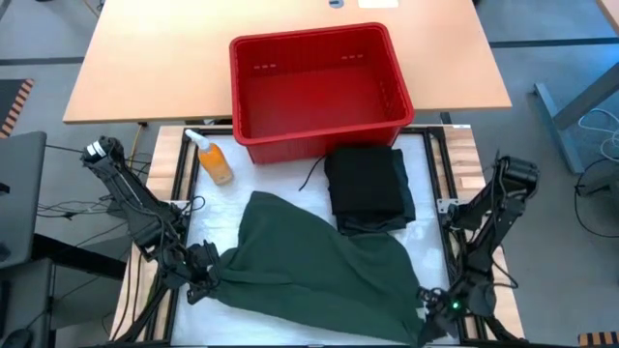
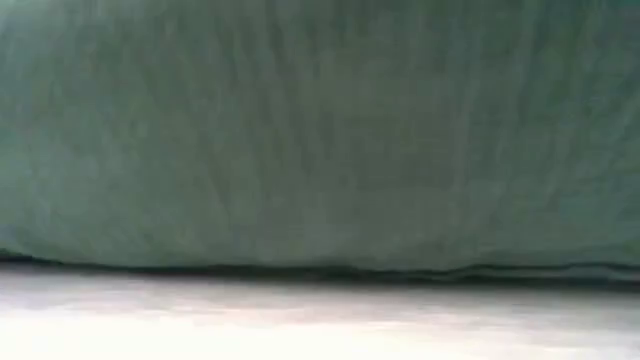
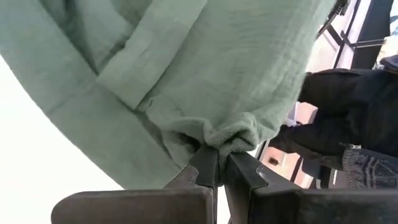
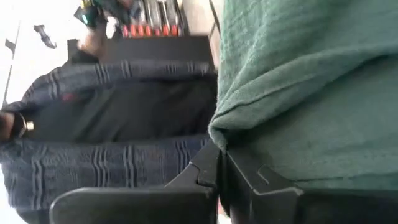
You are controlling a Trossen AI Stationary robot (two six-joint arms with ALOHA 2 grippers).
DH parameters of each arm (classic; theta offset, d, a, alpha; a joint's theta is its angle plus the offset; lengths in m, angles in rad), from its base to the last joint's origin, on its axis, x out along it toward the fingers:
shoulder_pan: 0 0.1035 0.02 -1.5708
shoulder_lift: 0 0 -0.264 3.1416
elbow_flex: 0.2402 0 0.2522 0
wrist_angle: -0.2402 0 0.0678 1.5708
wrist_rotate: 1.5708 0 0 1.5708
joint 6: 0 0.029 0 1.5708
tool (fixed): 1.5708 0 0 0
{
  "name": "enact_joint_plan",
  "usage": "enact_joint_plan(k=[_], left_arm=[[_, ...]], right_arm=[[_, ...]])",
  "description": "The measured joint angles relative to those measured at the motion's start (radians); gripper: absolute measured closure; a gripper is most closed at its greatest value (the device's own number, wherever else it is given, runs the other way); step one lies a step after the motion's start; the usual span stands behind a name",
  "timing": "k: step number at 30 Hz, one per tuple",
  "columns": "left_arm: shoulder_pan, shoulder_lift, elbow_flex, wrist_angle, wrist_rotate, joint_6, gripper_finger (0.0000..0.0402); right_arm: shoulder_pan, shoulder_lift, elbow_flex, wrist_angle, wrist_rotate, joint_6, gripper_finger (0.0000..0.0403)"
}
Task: Fold Laundry from Bin
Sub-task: Fold the green polo shirt
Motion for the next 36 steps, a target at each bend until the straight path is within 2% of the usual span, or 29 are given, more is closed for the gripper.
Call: enact_joint_plan(k=[8,13,17,22,27,30,36], left_arm=[[0.001,0.0,0.0,-0.005,-0.018,0.011,0.0401],[0.001,0.0,0.0,-0.002,-0.017,0.007,0.0401],[0.001,0.0,0.0,-0.001,-0.015,0.007,0.0401],[0.001,0.0,0.0,-0.019,-0.015,0.014,0.0401],[0.001,0.0,0.0,-0.057,-0.011,-0.02,0.0396],[0.001,-0.001,0.0,-0.068,0.015,-0.032,0.0377],[0.001,-0.001,0.0,-0.066,0.077,-0.047,0.0315]], right_arm=[[-0.038,0.085,0.039,-0.007,-0.152,0.116,0.0355],[-0.056,0.079,0.039,-0.012,-0.257,0.109,0.0324],[-0.059,0.048,0.04,-0.091,-0.324,0.068,0.0291],[-0.066,-0.009,0.04,-0.209,-0.311,0.035,0.0263],[-0.148,-0.053,0.04,-0.339,-0.17,-0.02,0.0263],[-0.231,-0.051,0.04,-0.383,-0.147,-0.065,0.0271],[-0.356,-0.006,0.04,-0.428,-0.195,-0.199,0.0284]])
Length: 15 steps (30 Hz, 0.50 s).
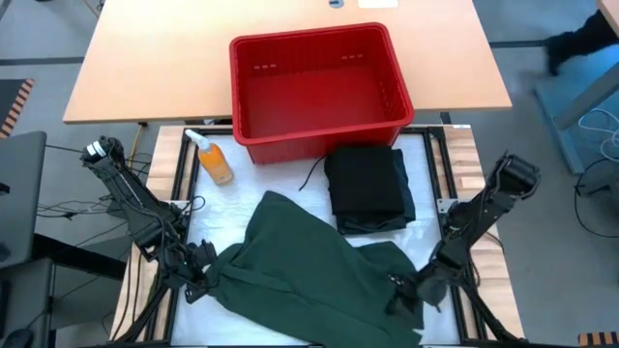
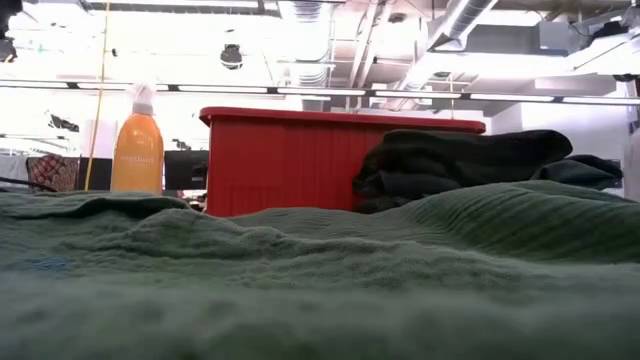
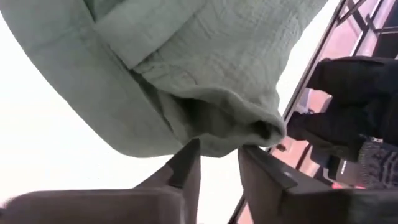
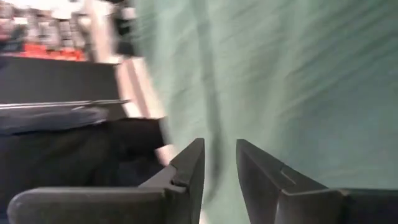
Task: Fold Laundry from Bin
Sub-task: Fold the green polo shirt
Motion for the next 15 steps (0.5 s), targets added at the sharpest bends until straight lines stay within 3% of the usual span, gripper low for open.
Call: enact_joint_plan(k=[3,6,13,15], left_arm=[[0.0,-0.001,0.0,0.012,0.001,-0.019,0.0282],[0.0,-0.008,0.019,0.018,-0.061,0.006,0.0257],[0.051,-0.083,0.064,0.106,-0.465,0.219,0.0244],[0.103,-0.076,0.063,0.066,-0.522,0.243,0.0244]], right_arm=[[-0.038,0.004,0.0,-0.101,0.0,-0.005,0.0286],[-0.063,0.005,0.0,-0.209,0.002,-0.006,0.0286],[-0.113,0.003,0.004,-0.373,0.004,-0.014,0.0287],[-0.136,0.002,0.004,-0.394,0.004,-0.032,0.0287]])
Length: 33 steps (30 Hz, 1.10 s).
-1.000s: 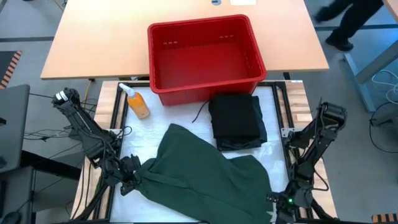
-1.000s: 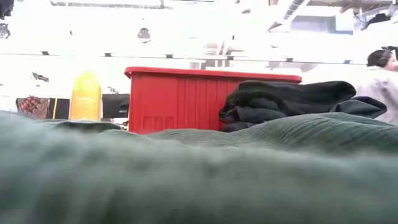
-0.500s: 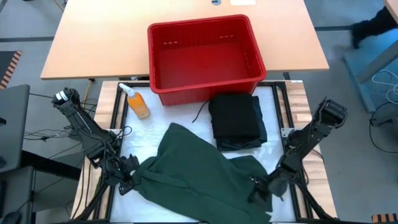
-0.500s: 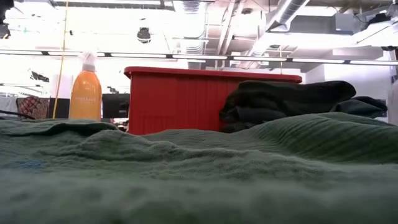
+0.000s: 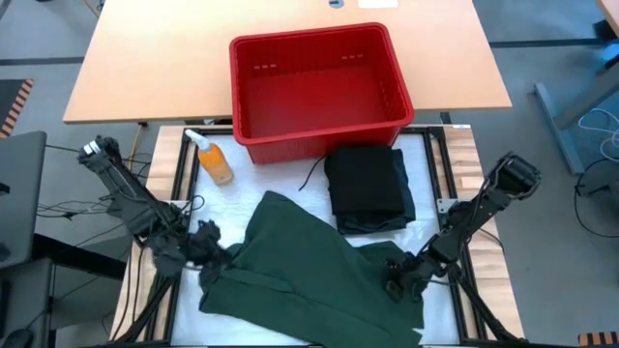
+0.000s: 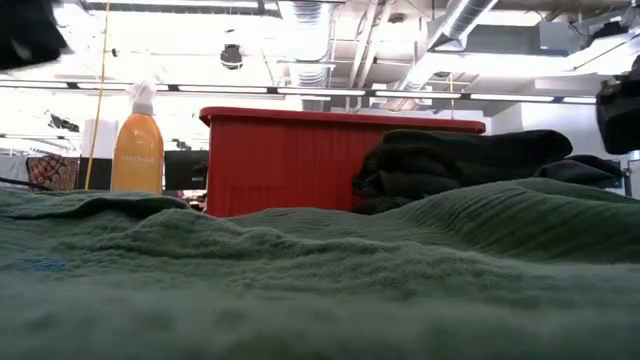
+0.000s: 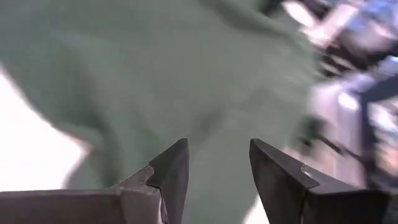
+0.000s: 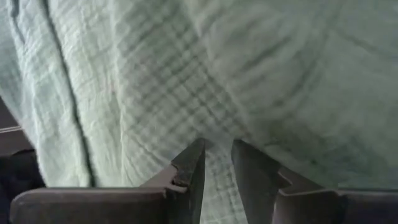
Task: Fold Laundry from Bin
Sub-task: Fold the green polo shirt
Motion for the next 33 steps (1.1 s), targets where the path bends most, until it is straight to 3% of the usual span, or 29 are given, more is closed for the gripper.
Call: enact_joint_plan(k=[5,11,15,19,26,30,33], left_arm=[[0.214,0.068,-0.057,-0.076,-0.018,-0.041,0.0244],[0.481,0.124,-0.063,-0.032,0.001,0.09,0.0244],[0.657,0.188,-0.063,0.069,0.141,0.274,0.0244],[0.799,0.286,-0.063,0.152,0.261,0.404,0.0244],[0.921,0.469,-0.063,0.201,0.333,0.531,0.0244],[0.931,0.58,-0.063,0.259,0.393,0.566,0.0244],[0.93,0.65,-0.054,0.312,0.445,0.574,0.0244]], right_arm=[[-0.064,-0.012,-0.002,-0.011,-0.022,-0.067,0.0287],[-0.114,-0.137,0.039,-0.093,-0.121,-0.146,0.0287],[-0.11,-0.258,0.062,-0.2,-0.119,-0.135,0.0287],[-0.1,-0.383,0.071,-0.24,-0.026,-0.082,0.0287],[-0.054,-0.494,0.071,-0.454,0.194,0.123,0.0287],[-0.038,-0.471,0.07,-0.62,0.258,0.224,0.0287],[-0.041,-0.424,0.07,-0.651,0.268,0.217,0.0287]])
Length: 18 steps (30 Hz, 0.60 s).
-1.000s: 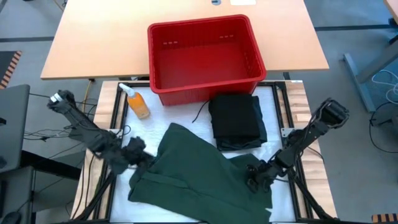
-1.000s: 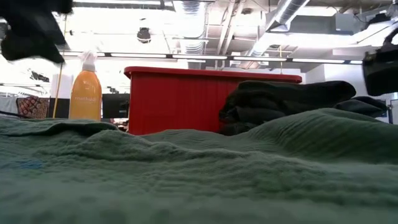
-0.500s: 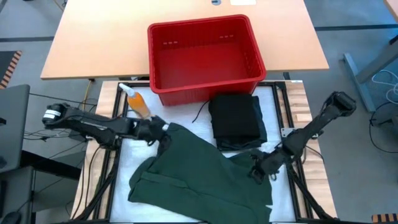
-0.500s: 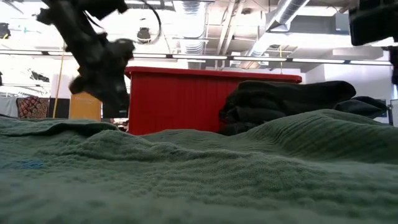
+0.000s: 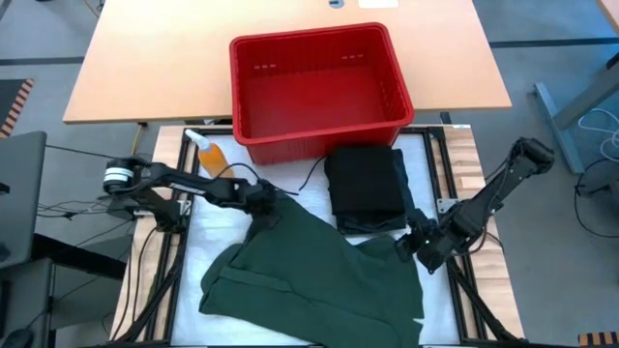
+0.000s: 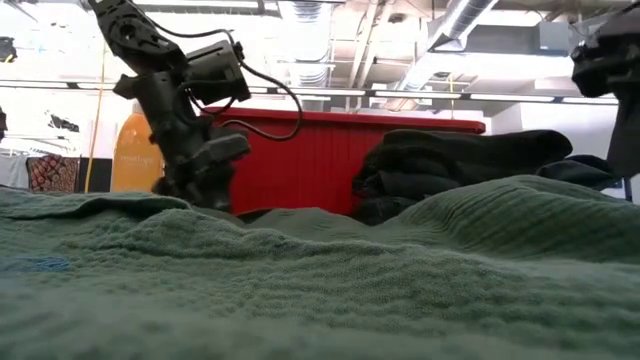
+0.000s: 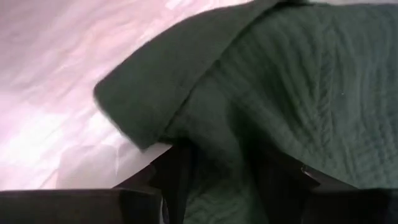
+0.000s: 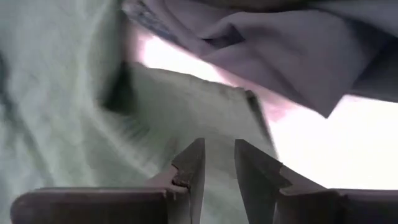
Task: Fold Laundry from Bin
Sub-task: Fold the green polo shirt
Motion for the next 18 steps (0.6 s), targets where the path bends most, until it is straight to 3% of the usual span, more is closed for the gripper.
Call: enact_joint_plan(k=[6,15,18], left_arm=[[-0.015,0.027,0.001,0.031,0.014,-0.001,0.0266],[-0.008,0.019,0.018,0.013,0.062,-0.003,0.0388],[-0.008,0.019,0.018,0.011,0.068,-0.003,0.0395]], right_arm=[[-0.021,0.104,0.0,0.058,-0.001,-0.134,0.0274],[-0.105,0.166,-0.038,0.125,-0.012,-0.182,0.0199],[-0.141,0.188,-0.082,0.214,-0.02,-0.216,0.018]])
